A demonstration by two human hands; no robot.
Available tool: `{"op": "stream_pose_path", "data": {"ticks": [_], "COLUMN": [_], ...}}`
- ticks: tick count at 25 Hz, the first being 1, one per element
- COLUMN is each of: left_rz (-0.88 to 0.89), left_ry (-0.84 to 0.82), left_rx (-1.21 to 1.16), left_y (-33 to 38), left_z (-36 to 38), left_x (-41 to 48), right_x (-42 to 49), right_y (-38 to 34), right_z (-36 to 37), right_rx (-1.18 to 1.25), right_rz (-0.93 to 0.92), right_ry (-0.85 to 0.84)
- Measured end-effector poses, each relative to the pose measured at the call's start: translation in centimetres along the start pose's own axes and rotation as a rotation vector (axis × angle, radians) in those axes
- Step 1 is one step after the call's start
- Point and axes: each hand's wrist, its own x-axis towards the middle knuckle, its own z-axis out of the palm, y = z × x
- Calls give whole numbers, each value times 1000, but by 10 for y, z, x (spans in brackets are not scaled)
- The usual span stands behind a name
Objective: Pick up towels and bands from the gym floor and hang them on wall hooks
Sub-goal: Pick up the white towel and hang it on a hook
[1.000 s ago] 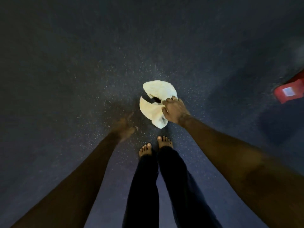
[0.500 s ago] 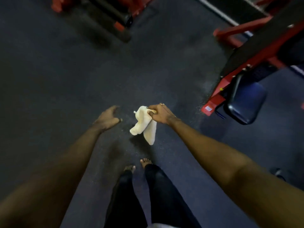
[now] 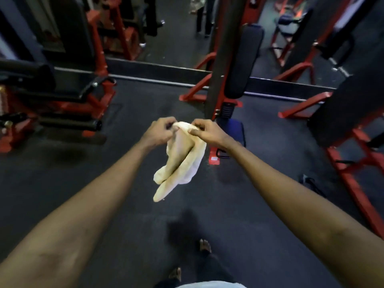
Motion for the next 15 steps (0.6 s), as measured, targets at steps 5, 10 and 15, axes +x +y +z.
{"op": "stream_pose_path", "data": {"ticks": [5, 10, 15], "left_rz": [126, 106, 322], "left_ry": [-43, -337, -625], "left_rx": [-173, -386, -310], "left_y": [81, 149, 254], "left_z": [18, 78, 174], "left_x": [34, 44, 50], "right_x": [-65, -129, -212], "right_y": [66, 75, 103], "right_z": [-33, -96, -185], "right_rx": [220, 413, 450], "right_rz": [297, 299, 275], "right_ry": [-86, 221, 330]}}
